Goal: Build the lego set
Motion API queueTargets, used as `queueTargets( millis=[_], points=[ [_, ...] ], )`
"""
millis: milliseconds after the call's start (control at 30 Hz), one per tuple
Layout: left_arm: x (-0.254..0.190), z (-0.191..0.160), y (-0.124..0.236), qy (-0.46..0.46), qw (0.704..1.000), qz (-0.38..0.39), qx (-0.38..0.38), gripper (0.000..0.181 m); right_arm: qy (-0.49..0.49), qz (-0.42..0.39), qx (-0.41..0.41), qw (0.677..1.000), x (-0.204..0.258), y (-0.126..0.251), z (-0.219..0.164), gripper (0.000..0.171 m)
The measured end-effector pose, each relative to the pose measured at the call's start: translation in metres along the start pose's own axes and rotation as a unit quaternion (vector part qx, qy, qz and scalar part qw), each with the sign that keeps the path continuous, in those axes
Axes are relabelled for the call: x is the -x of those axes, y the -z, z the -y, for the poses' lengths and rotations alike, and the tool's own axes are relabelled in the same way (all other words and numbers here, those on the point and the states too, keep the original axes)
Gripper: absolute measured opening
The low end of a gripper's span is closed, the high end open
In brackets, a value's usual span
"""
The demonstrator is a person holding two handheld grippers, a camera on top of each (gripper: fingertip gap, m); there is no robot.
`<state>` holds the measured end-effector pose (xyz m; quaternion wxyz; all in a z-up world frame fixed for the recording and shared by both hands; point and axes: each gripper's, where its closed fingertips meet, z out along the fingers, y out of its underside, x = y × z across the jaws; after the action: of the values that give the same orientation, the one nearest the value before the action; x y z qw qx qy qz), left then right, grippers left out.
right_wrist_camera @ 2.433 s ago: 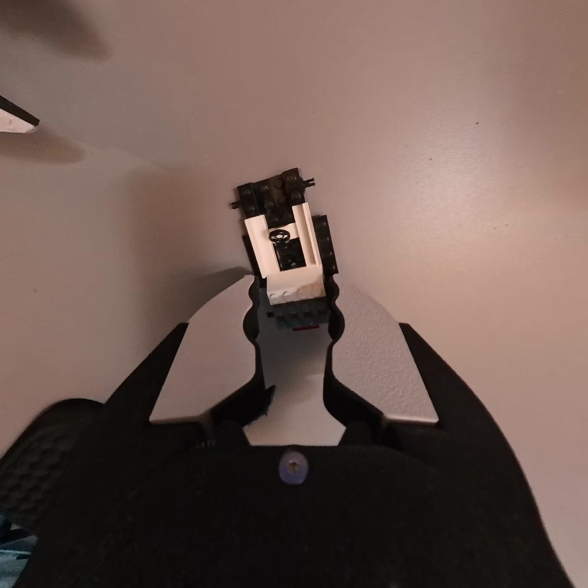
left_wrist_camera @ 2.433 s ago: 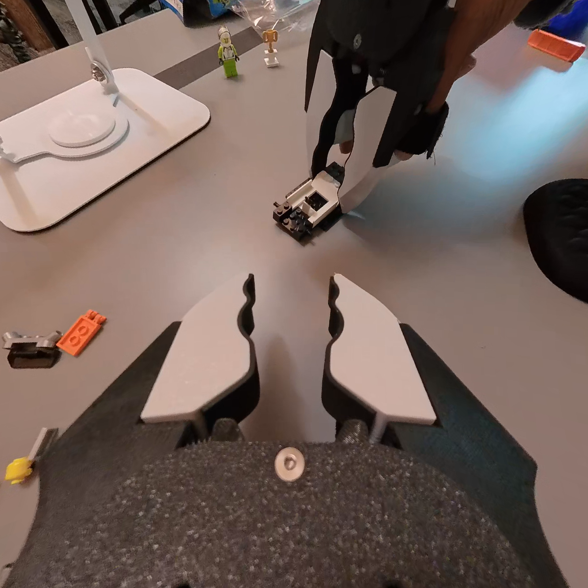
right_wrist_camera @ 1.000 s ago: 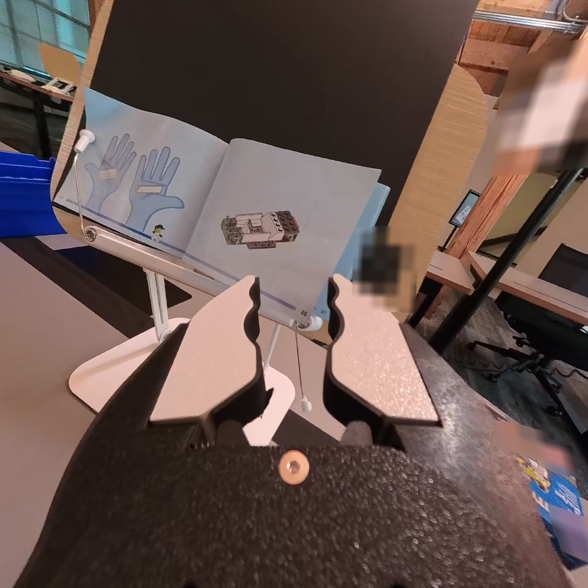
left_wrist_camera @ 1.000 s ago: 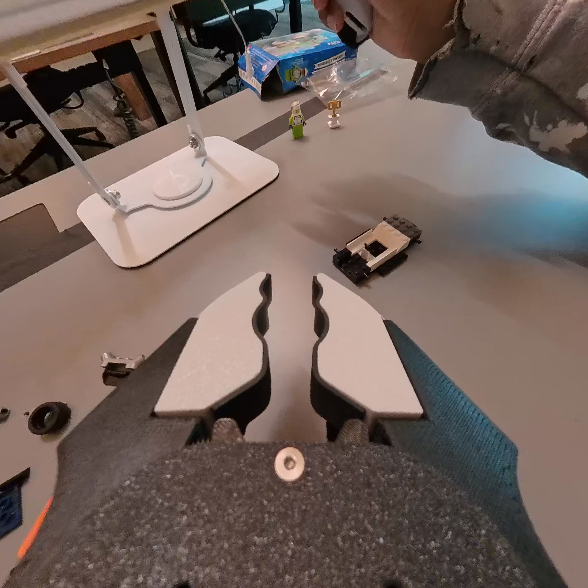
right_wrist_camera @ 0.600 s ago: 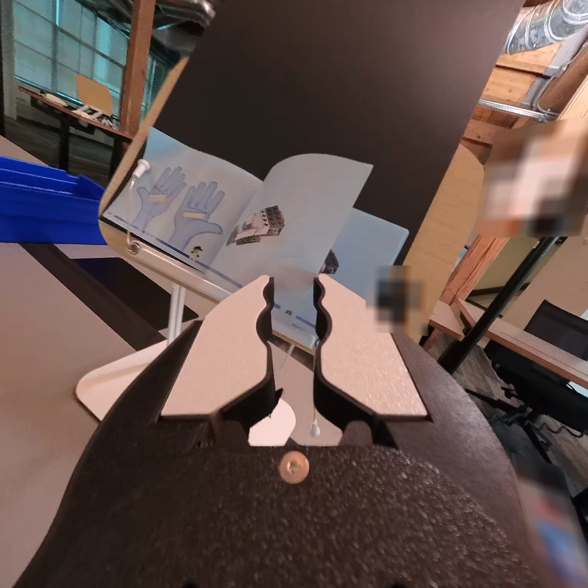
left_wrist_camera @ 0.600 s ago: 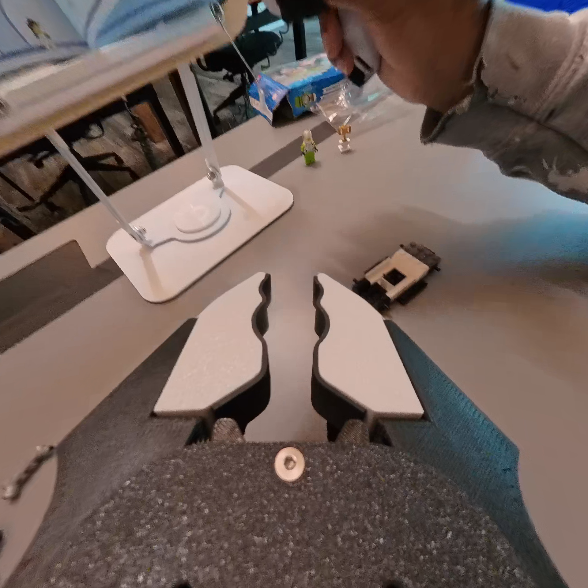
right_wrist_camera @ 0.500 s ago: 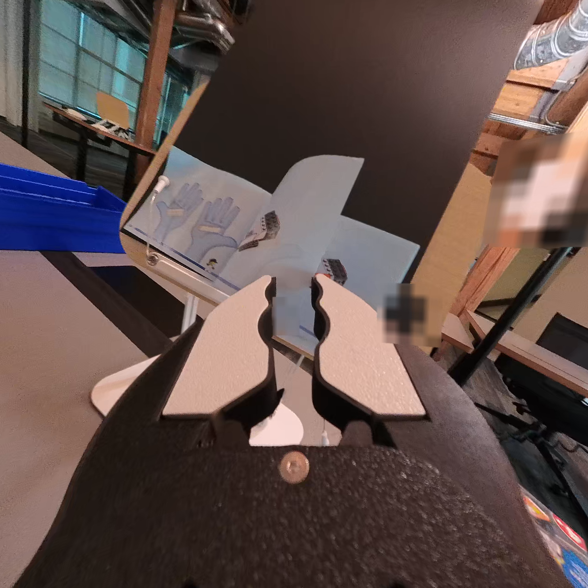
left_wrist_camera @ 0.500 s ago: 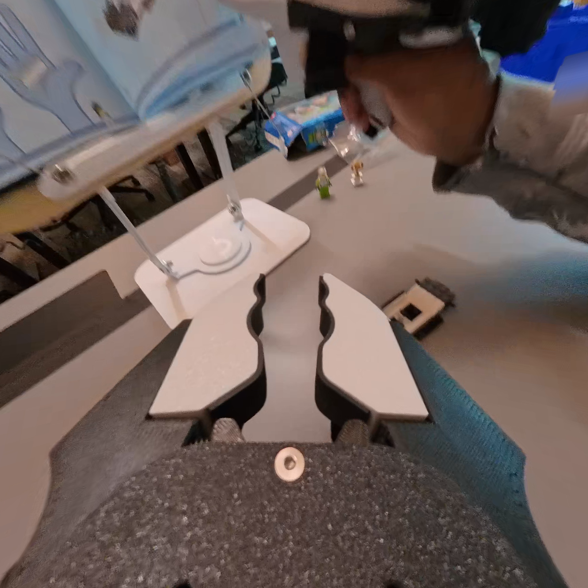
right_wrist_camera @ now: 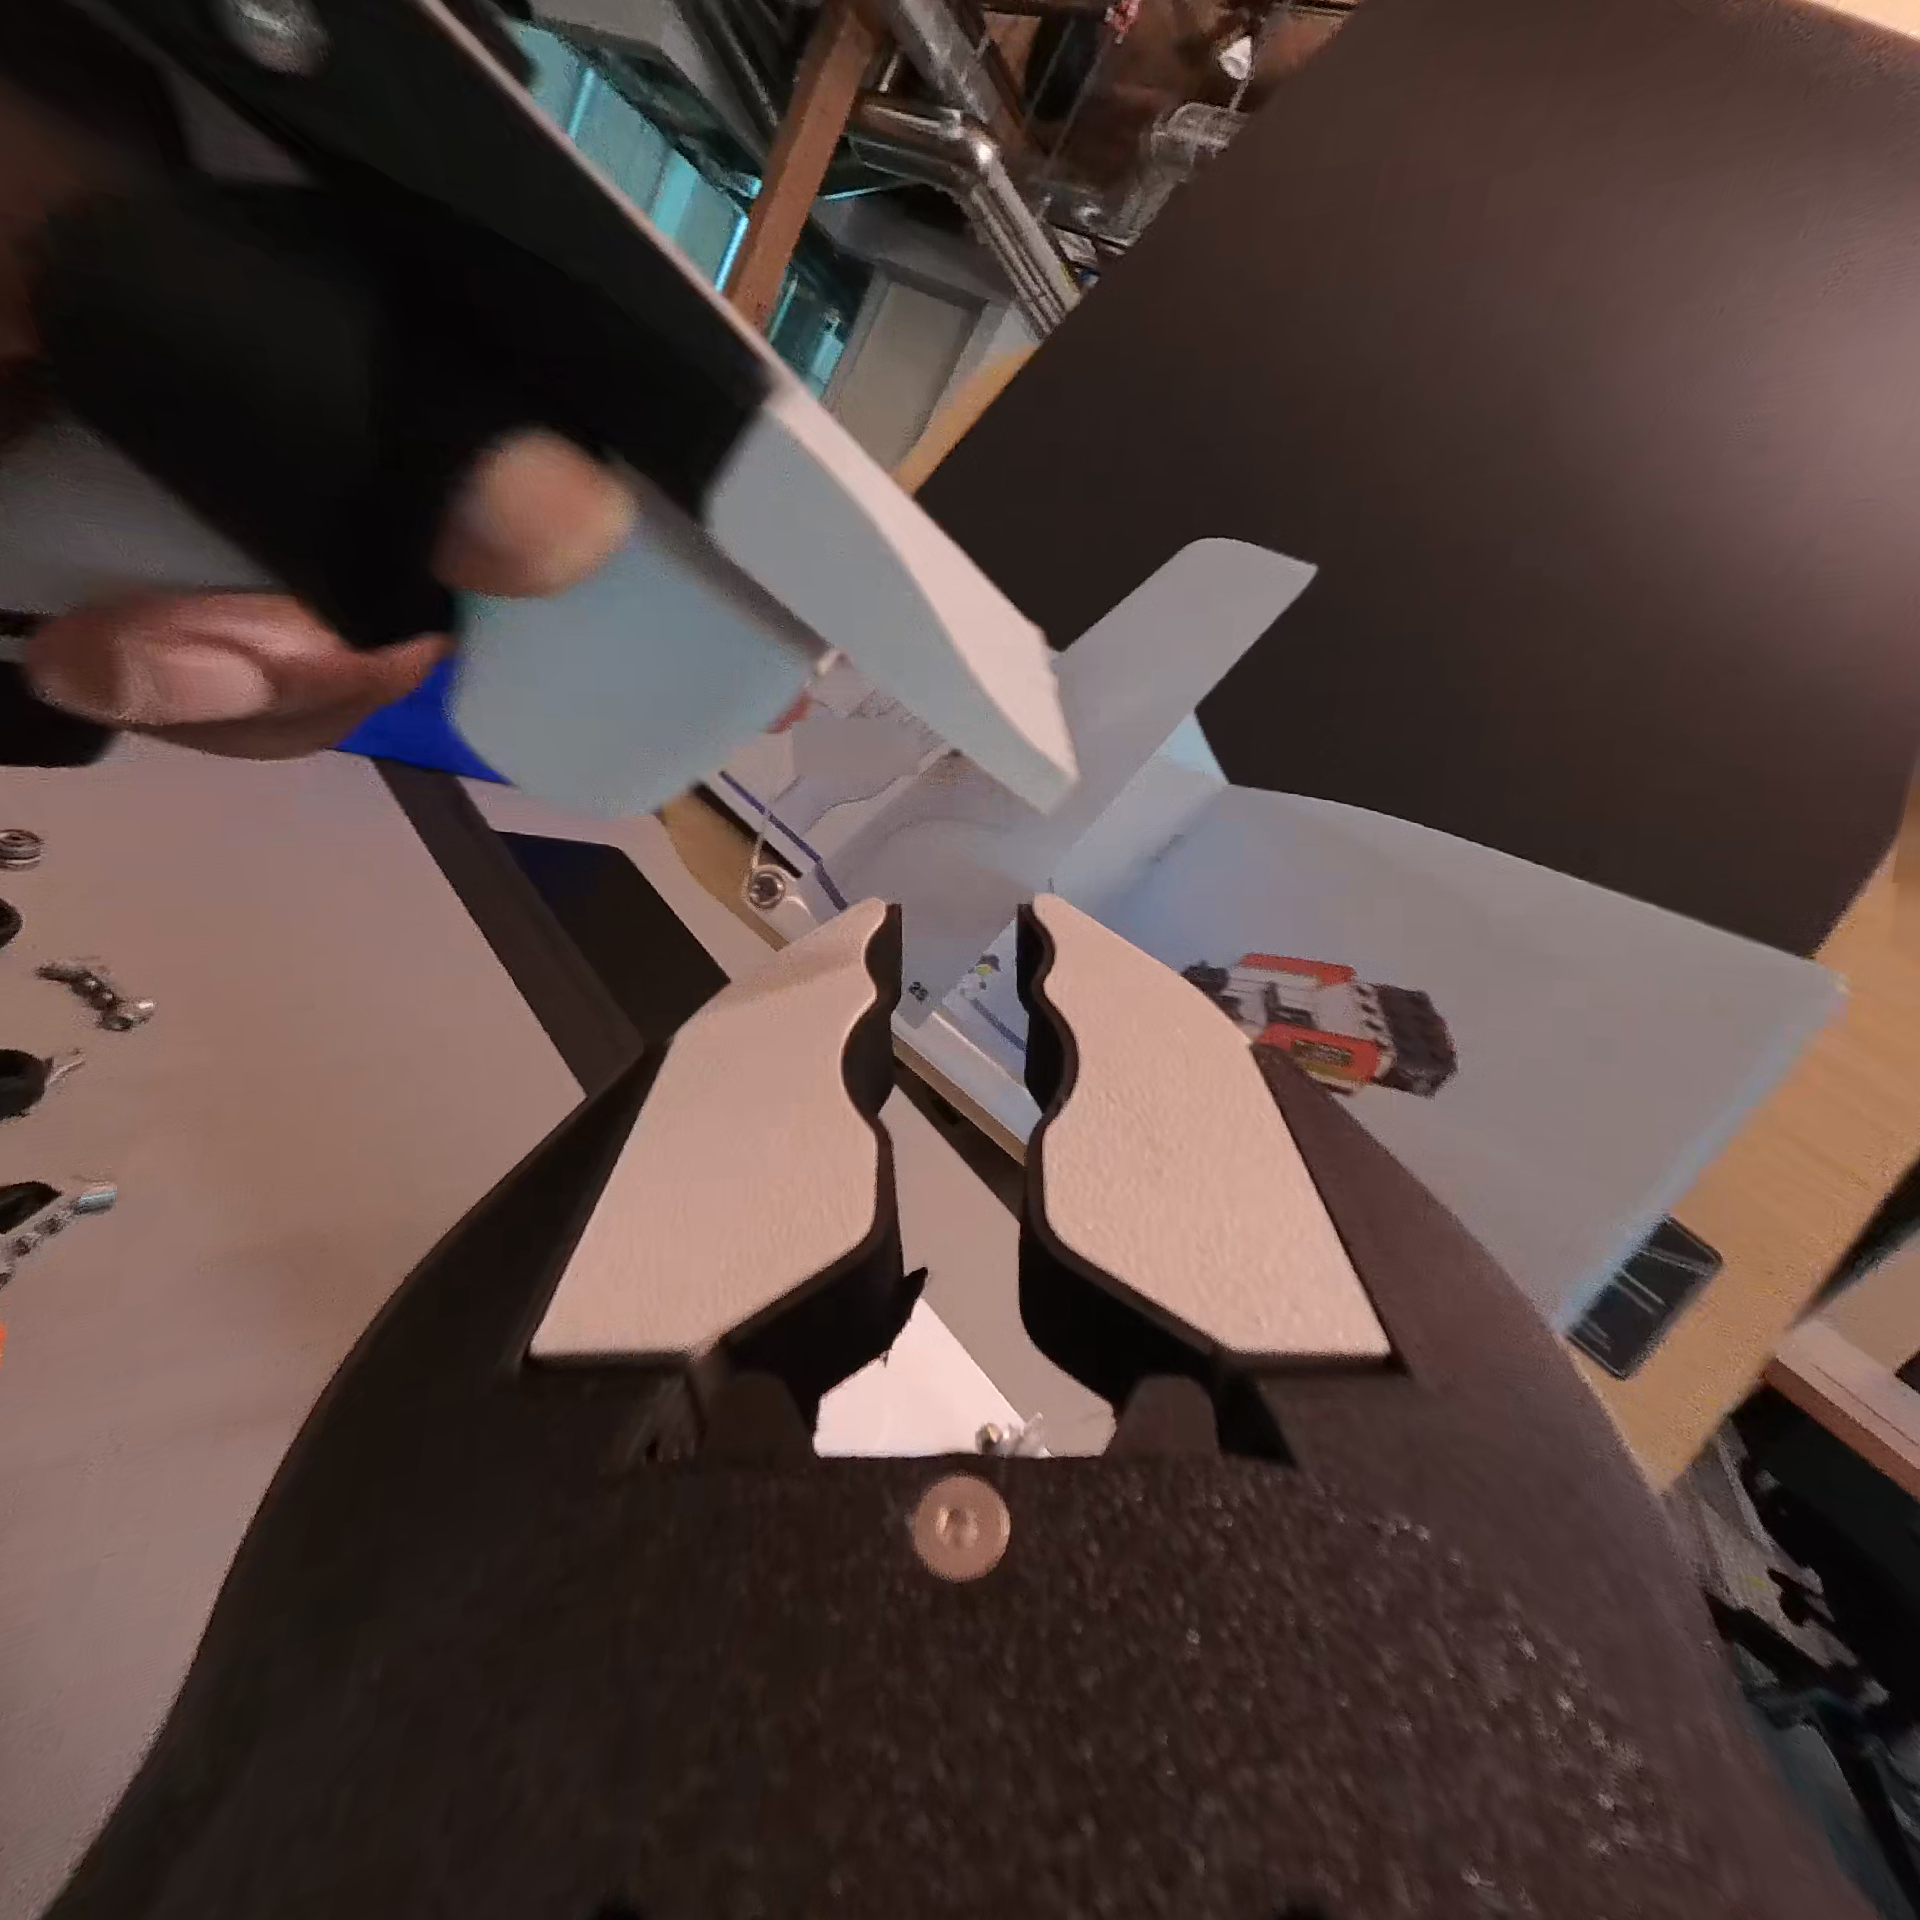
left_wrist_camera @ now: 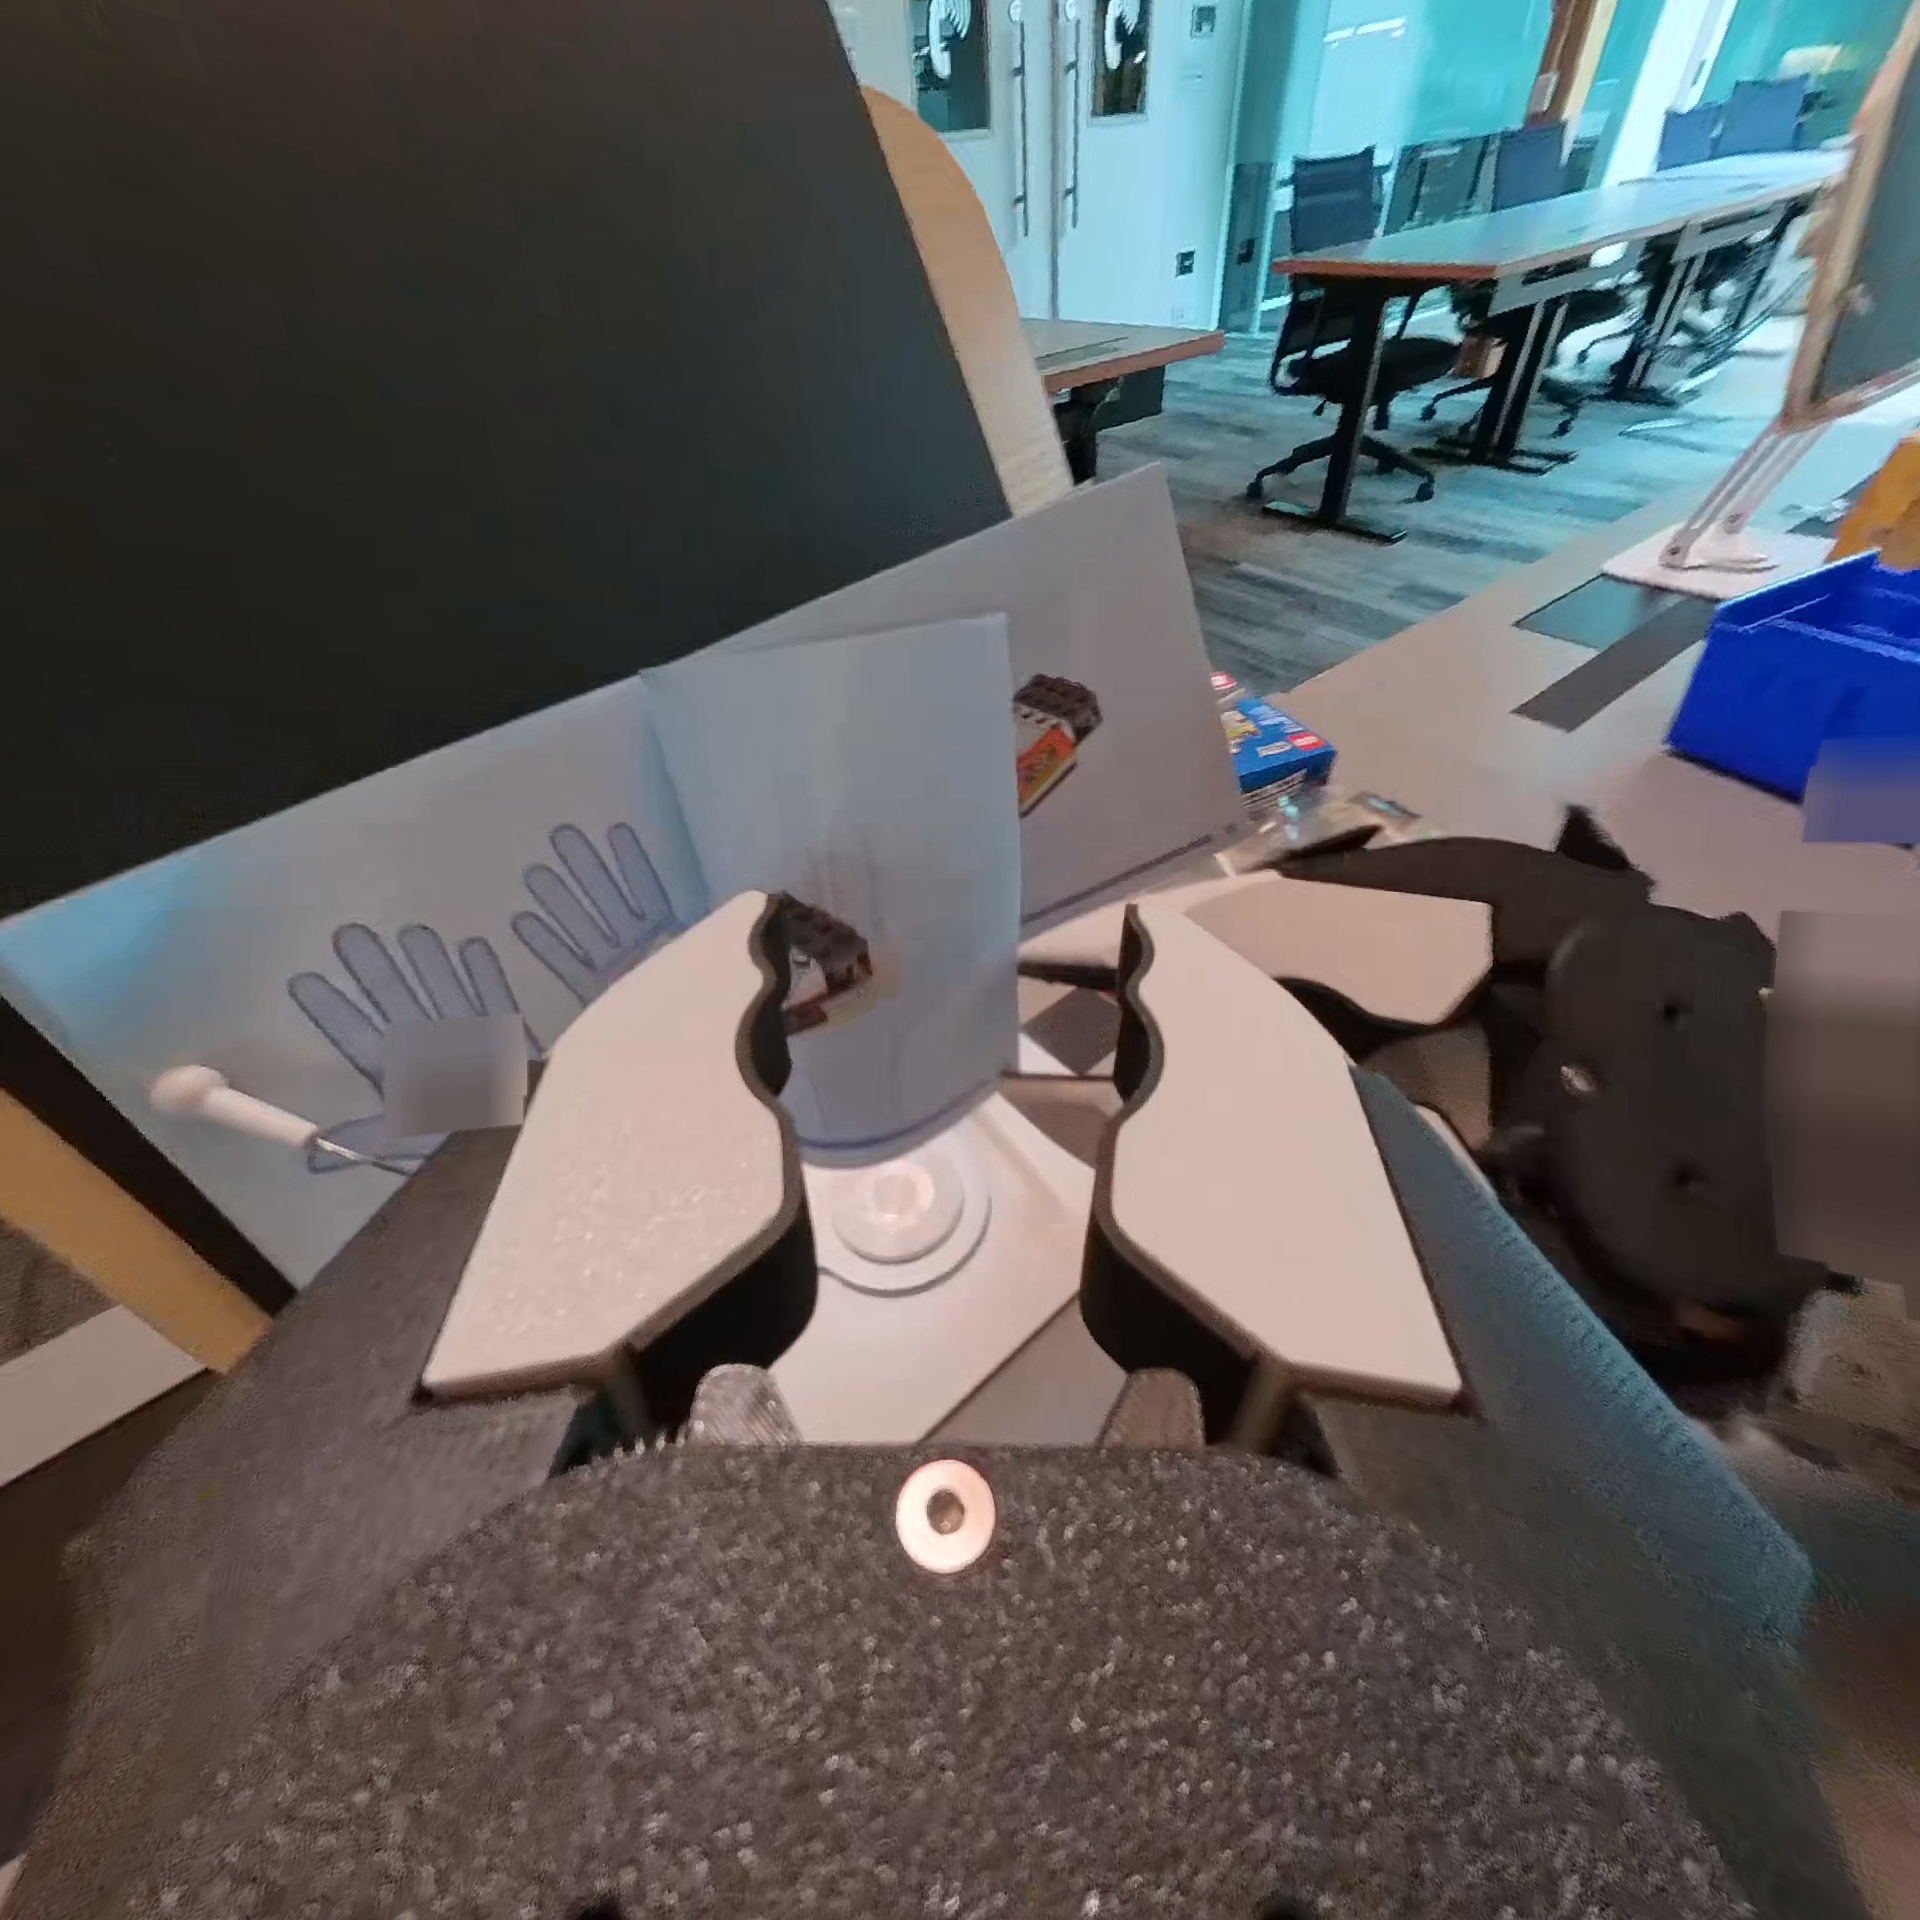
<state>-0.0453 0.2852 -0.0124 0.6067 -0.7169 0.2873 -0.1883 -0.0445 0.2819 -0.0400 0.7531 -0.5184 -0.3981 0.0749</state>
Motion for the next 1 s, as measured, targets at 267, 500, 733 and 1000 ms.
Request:
queueTargets(
  millis=[267, 500, 733, 1000],
  points=[
    [0.037, -0.016, -0.009, -0.005, 0.998, 0.060, 0.025, 0.046, 0.007, 0.033, -0.011, 0.999, 0.013, -0.007, 0.006, 0.019],
    [0.051, -0.021, 0.001, 0.009, 0.997, 0.071, 0.021, 0.037, -0.037, 0.027, -0.015, 0.999, 0.001, -0.007, 0.012, 0.019],
    [0.065, -0.021, 0.013, 0.022, 0.997, 0.067, 0.016, 0.033, -0.070, -0.018, 0.068, 0.995, -0.040, -0.012, -0.019, 0.019],
    [0.074, -0.015, 0.023, 0.036, 0.999, 0.032, 0.022, 0.021, -0.025, -0.058, 0.168, 0.984, -0.078, -0.014, -0.067, 0.019]
  ],
)
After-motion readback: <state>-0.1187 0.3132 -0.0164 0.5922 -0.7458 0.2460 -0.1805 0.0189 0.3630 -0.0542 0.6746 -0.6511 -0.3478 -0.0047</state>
